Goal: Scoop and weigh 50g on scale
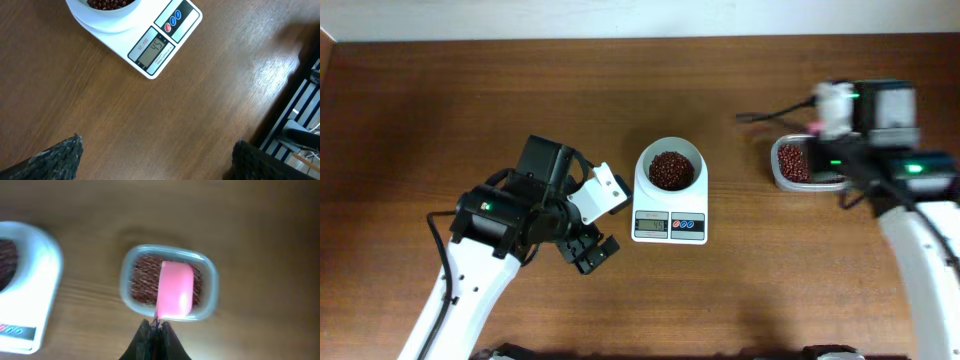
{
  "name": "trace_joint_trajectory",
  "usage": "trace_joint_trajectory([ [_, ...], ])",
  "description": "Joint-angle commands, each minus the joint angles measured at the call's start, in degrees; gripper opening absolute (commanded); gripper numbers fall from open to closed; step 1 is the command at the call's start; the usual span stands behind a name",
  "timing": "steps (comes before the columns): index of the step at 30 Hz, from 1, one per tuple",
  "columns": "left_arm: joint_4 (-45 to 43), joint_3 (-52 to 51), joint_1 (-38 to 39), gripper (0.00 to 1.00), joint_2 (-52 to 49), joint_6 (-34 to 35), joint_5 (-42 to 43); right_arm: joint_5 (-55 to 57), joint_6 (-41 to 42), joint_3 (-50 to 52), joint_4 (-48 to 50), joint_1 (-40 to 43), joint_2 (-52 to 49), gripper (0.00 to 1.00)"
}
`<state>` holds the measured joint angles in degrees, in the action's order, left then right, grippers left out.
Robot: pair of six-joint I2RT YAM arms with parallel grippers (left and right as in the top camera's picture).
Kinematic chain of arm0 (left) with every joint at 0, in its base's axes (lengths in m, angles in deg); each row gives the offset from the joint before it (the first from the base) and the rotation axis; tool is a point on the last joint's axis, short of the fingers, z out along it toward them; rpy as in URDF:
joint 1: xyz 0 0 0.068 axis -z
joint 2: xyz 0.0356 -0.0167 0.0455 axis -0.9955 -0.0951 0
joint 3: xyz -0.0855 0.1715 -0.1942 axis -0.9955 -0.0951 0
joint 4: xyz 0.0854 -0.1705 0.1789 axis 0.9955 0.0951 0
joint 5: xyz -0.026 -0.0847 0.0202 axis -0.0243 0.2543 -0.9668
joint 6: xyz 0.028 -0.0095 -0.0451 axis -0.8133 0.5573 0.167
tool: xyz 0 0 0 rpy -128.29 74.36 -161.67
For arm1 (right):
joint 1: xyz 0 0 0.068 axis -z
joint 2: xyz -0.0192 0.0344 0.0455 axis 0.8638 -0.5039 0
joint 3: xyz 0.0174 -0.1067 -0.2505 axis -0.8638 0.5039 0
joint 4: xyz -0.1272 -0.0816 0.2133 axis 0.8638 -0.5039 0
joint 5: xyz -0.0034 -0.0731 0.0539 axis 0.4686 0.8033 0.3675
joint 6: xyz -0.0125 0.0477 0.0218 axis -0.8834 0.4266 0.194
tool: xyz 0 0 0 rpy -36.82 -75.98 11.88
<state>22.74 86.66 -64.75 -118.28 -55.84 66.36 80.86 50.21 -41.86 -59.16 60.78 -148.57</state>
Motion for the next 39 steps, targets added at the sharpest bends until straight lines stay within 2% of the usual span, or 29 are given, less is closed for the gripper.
trace_joint_trajectory([
  [1,-0.09,-0.17,-0.20,0.99,0.39,-0.92,0.61,-8.52,2.49,0.87,-0.59,6.64,-2.99,0.04],
  [3,-0.09,-0.17,-0.20,0.99,0.39,-0.92,0.61,-15.50,2.49,1.88,0.35,9.29,-6.36,0.04],
  [8,-0.09,-0.17,-0.20,0.99,0.39,-0.92,0.61,-17.94,3.06,2.27,4.09,9.97,-21.49,0.04],
  [15,-0.09,-0.17,-0.20,0.99,0.39,-0.92,0.61,-24.39,5.46,2.34,6.08,9.86,-29.42,0.04],
  [21,-0.09,-0.17,-0.20,0.99,0.39,-0.92,0.61,-31.23,5.53,2.32,5.40,12.09,-29.99,0.04],
  [30,-0.09,-0.17,-0.20,0.99,0.39,-0.92,0.61,-34.27,4.20,2.14,2.99,21.68,-27.39,0.04],
  [39,-0.09,-0.17,-0.20,0.99,0.39,-0.92,0.61,-48.24,2.45,2.08,4.31,27.69,-26.97,0.04],
])
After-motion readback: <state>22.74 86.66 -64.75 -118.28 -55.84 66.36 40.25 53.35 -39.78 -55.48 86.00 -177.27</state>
